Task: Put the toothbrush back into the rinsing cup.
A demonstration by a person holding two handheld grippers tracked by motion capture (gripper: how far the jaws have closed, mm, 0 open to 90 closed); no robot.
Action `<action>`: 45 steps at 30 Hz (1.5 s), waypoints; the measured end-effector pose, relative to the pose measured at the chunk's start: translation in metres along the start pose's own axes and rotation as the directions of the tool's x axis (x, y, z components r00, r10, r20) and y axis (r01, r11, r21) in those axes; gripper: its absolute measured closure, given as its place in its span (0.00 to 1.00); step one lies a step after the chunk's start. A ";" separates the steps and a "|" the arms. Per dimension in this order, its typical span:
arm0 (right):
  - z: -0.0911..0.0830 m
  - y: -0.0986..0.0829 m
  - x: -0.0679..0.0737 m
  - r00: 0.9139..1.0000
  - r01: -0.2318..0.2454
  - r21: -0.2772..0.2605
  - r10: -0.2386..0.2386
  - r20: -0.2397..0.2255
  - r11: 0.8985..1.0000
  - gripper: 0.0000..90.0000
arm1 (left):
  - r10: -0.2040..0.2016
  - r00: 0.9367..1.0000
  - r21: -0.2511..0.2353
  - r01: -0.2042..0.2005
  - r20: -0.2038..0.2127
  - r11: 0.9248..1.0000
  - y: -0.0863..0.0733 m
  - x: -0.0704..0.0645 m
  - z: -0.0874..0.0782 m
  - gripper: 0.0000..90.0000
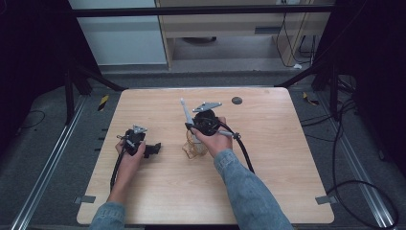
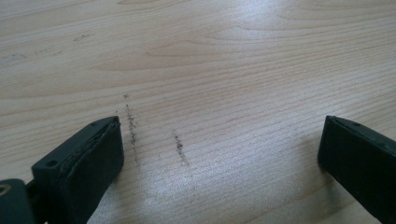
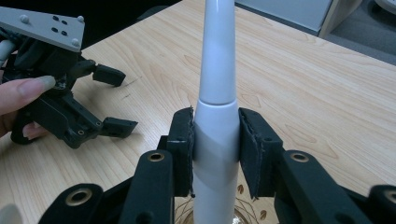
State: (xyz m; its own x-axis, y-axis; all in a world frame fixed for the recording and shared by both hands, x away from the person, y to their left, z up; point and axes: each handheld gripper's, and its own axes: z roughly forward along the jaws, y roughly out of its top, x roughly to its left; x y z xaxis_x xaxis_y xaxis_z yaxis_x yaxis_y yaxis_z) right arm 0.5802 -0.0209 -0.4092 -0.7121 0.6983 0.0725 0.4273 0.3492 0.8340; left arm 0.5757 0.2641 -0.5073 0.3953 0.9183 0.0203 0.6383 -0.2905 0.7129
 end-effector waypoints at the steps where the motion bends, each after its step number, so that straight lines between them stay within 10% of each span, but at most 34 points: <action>1: 0.000 0.000 0.000 1.000 -0.002 0.001 0.002 -0.001 1.000 0.75 | 0.000 1.000 0.000 0.000 0.000 1.000 0.000 0.000 0.000 0.00; 45: -0.001 0.003 0.004 1.000 0.005 0.003 -0.005 -0.002 1.000 0.61 | 0.000 1.000 0.000 0.000 0.001 1.000 0.000 0.000 0.000 0.00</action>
State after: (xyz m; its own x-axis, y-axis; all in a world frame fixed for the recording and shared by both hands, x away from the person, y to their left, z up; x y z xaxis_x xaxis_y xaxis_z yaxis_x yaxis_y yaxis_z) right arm 0.5779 -0.0179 -0.4060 -0.7152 0.6954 0.0693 0.4251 0.3542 0.8329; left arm 0.5757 0.2642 -0.5073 0.3957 0.9182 0.0198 0.6383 -0.2905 0.7129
